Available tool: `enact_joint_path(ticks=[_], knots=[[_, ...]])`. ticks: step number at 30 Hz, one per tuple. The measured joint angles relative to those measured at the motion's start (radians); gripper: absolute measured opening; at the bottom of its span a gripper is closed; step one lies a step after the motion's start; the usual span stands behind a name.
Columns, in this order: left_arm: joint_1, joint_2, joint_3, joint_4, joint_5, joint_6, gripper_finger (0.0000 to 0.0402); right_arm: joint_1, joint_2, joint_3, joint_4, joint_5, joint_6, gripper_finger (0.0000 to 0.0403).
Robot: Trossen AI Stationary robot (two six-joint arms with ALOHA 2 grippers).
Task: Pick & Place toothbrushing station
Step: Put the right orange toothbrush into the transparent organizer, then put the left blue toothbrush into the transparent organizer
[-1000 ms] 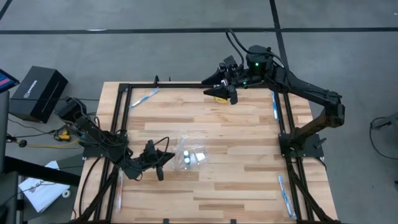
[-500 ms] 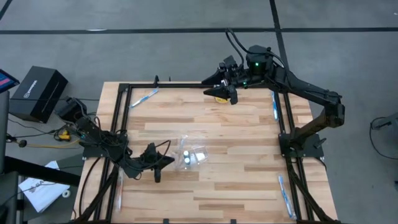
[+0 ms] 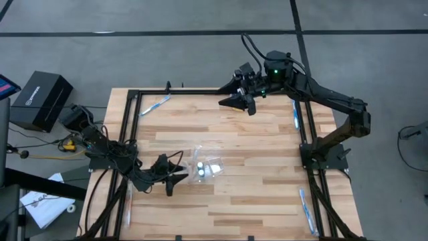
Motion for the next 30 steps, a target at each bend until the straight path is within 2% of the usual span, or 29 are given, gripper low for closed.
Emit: enact_joint_path(ticks=[6,11,16,21,25,30], knots=[[0.013,-0.003,0.000,-0.002,-0.003,0.004,0.0211,0.000,0.000,0.000,0.000,-0.004,-0.007,0.0269],[0.043,-0.003,0.000,-0.013,-0.007,0.005,0.0232,-0.009,0.000,0.000,0.001,-0.027,-0.008,0.0269],[0.094,-0.003,0.000,-0.061,-0.016,0.007,0.0237,-0.030,0.000,0.000,0.002,-0.030,-0.016,0.0269],[0.136,-0.003,0.000,-0.079,0.046,0.001,0.0237,-0.056,0.000,0.000,0.004,-0.080,-0.016,0.0269],[0.164,-0.007,0.000,-0.112,0.048,0.001,0.0237,-0.063,0.000,0.000,0.022,-0.098,-0.016,0.0269],[0.198,-0.070,-0.001,-0.111,0.047,0.022,0.0237,-0.088,0.000,0.000,0.040,-0.132,-0.016,0.0269]])
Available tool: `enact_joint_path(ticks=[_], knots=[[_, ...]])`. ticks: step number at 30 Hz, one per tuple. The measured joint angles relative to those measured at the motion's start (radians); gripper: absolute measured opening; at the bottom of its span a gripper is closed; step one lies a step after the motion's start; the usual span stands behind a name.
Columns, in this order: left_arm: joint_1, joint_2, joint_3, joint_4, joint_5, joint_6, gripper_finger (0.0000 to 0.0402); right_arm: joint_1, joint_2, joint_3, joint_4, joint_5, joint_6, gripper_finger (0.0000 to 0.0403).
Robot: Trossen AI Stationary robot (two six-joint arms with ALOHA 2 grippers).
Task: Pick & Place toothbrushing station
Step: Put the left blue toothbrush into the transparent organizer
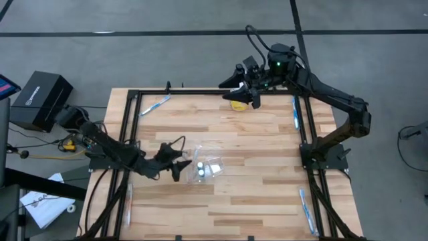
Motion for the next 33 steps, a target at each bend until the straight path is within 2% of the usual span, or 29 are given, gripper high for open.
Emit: enact_joint_path(ticks=[9,16,23,26,29,33], knots=[[0.078,-0.325,0.000,0.014,-0.014,0.222,0.0237,-0.042,0.000,0.000,0.026,-0.034,0.015,0.0269],[0.141,-0.577,0.000,0.006,-0.146,0.465,0.0237,-0.062,0.000,0.000,0.081,-0.034,0.040,0.0269],[0.214,-0.720,0.001,-0.049,-0.267,0.510,0.0237,-0.073,0.000,0.000,0.154,-0.053,0.070,0.0269],[0.243,-0.742,0.035,-0.210,-0.281,0.469,0.0233,-0.076,0.000,0.000,0.180,-0.075,0.072,0.0269],[0.291,-0.734,0.115,-0.510,-0.261,0.328,0.0225,-0.093,0.000,0.000,0.181,-0.097,0.072,0.0269],[0.430,-0.665,0.260,-0.979,-0.090,0.096,0.0217,-0.128,0.000,0.000,0.190,-0.135,0.072,0.0269]])
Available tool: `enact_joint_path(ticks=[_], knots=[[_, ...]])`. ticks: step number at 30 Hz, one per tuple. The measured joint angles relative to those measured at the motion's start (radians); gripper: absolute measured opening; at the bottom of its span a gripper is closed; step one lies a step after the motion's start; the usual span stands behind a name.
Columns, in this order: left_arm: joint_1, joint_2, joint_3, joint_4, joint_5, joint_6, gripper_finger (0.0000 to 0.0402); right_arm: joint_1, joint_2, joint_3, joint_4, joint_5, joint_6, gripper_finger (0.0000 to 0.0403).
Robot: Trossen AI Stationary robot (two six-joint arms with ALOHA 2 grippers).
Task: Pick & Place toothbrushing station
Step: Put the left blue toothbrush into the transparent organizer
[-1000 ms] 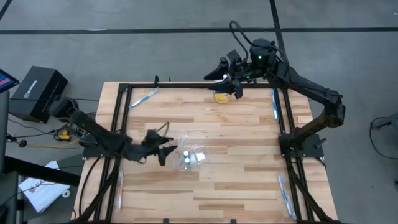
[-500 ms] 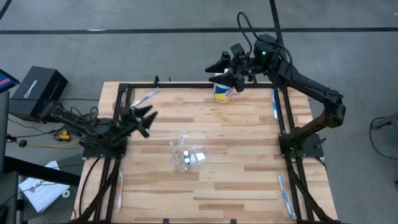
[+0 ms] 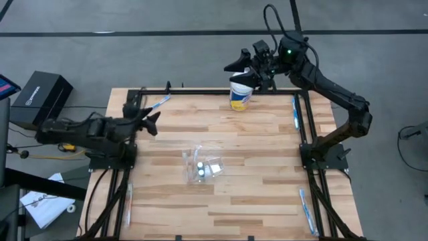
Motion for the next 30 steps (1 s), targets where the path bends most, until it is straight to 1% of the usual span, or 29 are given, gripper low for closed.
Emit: enact_joint_path(ticks=[2,4,7,10,15,18,21,23,27,30], knots=[[0.091,0.056,0.055,-0.158,0.133,-0.049,0.0214,-0.016,0.000,0.000,0.011,-0.023,0.000,0.0269],[0.180,0.111,0.092,-0.227,0.253,-0.032,0.0214,-0.031,0.000,0.000,0.024,-0.041,0.000,0.0269],[0.306,0.178,0.112,-0.235,0.387,0.034,0.0216,-0.051,0.000,0.000,0.041,-0.049,0.000,0.0269],[0.433,0.235,0.119,-0.234,0.490,0.088,0.0216,-0.067,0.000,0.000,0.044,-0.048,0.000,0.0269],[0.647,0.360,0.119,-0.238,0.678,0.222,0.0216,-0.095,0.000,0.000,0.049,-0.033,0.005,0.0269],[0.737,0.431,0.119,-0.234,0.752,0.291,0.0214,-0.108,0.006,0.000,0.069,-0.016,0.030,0.0269],[0.797,0.495,0.134,-0.235,0.790,0.358,0.0212,-0.120,0.008,-0.001,0.112,-0.009,0.065,0.0269],[0.832,0.524,0.158,-0.232,0.795,0.406,0.0212,-0.125,0.006,0.000,0.128,0.011,0.067,0.0269],[0.902,0.577,0.213,-0.227,0.799,0.470,0.0212,-0.127,0.007,0.000,0.131,0.020,0.067,0.0269],[0.960,0.617,0.248,-0.239,0.834,0.516,0.0212,-0.133,0.008,0.000,0.131,0.020,0.067,0.0269]])
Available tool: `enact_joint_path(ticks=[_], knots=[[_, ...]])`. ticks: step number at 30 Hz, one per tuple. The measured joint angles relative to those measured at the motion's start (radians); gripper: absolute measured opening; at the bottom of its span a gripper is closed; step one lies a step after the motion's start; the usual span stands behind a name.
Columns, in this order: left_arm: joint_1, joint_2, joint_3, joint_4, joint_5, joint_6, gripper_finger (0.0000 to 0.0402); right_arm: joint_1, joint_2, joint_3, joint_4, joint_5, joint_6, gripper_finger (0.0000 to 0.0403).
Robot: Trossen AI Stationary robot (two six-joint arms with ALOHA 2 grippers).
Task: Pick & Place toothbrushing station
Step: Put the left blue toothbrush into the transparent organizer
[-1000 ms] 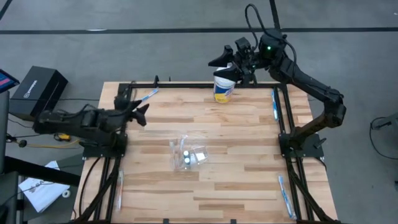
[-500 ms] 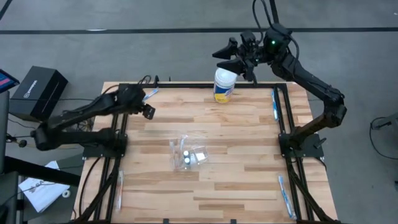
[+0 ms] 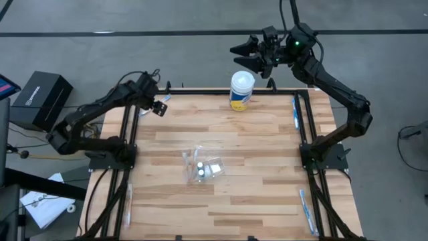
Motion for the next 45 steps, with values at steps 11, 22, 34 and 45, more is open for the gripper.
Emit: enact_joint_path(ticks=[11,22,34,45], knots=[[0.054,0.164,0.042,-0.038,0.030,0.055,0.0213,-0.007,0.007,0.000,0.007,-0.013,0.012,0.0269],[0.057,0.273,0.042,-0.057,-0.120,0.077,0.0215,-0.008,0.007,0.000,0.007,-0.039,0.032,0.0269],[0.103,0.352,0.042,-0.024,-0.154,0.167,0.0210,-0.008,0.007,0.000,0.007,-0.065,0.051,0.0269],[0.122,0.454,0.067,0.013,-0.109,0.135,0.0189,-0.007,0.007,0.000,0.006,-0.069,0.053,0.0269]])
